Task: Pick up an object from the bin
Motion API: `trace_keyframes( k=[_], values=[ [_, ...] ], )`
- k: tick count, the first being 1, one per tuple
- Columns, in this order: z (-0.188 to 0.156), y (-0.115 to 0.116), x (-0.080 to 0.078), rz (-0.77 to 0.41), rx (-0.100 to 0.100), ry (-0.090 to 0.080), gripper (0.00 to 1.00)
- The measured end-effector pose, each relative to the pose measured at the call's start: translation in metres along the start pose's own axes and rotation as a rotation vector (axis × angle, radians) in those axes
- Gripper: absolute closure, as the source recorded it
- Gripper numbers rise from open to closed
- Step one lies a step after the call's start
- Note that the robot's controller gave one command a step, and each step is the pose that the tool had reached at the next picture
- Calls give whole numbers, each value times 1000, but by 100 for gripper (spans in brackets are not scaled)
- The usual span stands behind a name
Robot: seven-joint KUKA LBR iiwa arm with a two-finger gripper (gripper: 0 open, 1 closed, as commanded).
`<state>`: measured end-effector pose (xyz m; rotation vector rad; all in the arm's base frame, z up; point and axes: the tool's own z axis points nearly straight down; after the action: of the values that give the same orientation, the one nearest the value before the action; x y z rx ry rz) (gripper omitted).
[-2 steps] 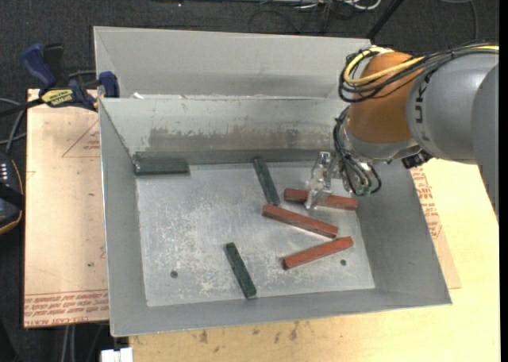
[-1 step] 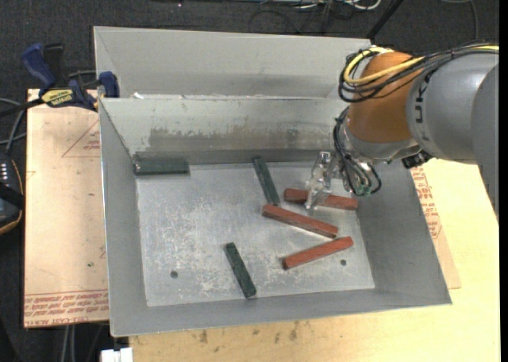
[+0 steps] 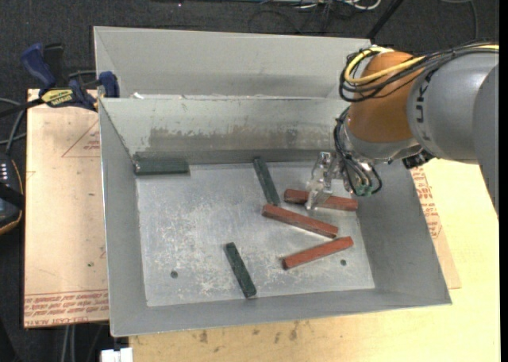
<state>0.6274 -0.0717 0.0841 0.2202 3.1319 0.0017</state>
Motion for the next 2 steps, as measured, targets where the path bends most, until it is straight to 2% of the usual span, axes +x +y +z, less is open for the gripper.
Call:
trace_keyframes(
  k=[1, 2],
  values=[
    [-15, 0, 2, 0, 0, 7, 100],
    [-32, 0, -1, -1, 0, -3, 100]
  ],
)
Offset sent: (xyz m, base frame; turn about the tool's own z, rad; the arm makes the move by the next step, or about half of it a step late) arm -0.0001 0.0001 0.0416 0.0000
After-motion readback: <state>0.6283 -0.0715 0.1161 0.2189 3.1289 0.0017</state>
